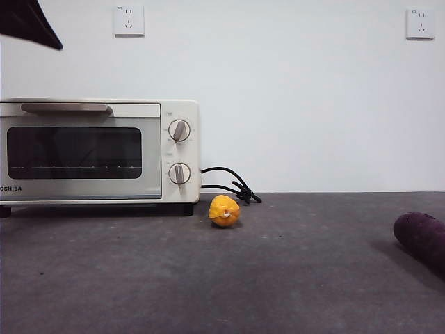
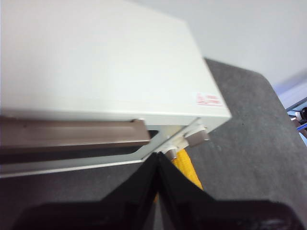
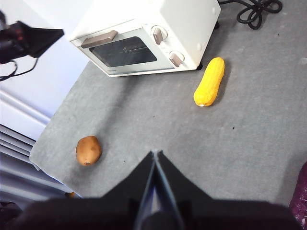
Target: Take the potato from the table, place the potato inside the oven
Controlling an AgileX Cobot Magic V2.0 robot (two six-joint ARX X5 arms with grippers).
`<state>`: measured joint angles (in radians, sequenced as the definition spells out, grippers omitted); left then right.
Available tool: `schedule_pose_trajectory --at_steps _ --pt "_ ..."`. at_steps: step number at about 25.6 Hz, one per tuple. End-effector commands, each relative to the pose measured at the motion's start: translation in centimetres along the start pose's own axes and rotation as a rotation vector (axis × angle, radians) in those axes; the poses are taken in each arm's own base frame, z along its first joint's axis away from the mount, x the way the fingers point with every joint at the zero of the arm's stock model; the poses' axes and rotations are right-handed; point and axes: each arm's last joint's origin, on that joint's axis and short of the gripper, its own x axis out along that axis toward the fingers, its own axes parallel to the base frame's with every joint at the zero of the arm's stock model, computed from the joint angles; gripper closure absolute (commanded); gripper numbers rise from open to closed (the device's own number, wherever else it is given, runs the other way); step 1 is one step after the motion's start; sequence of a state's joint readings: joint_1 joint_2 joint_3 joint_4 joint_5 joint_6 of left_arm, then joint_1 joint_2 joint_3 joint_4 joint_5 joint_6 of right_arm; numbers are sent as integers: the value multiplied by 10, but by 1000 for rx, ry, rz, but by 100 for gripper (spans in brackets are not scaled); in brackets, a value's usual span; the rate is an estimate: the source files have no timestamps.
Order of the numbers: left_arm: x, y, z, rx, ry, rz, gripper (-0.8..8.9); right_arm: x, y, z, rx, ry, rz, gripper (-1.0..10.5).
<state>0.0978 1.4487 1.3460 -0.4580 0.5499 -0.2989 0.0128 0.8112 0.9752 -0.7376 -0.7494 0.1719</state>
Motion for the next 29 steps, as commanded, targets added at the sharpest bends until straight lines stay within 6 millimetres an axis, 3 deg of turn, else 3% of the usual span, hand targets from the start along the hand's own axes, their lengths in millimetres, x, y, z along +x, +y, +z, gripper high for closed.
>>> schedule_pose_trajectory --at_steps 1,15,29 --pt "12 13 4 -43 21 11 818 -1 1 0 -11 0 11 946" --pt "45 49 10 -111 40 105 818 -1 2 0 -9 2 18 946" --pt "50 56 8 -41 39 200 818 -1 1 -3 34 29 13 946"
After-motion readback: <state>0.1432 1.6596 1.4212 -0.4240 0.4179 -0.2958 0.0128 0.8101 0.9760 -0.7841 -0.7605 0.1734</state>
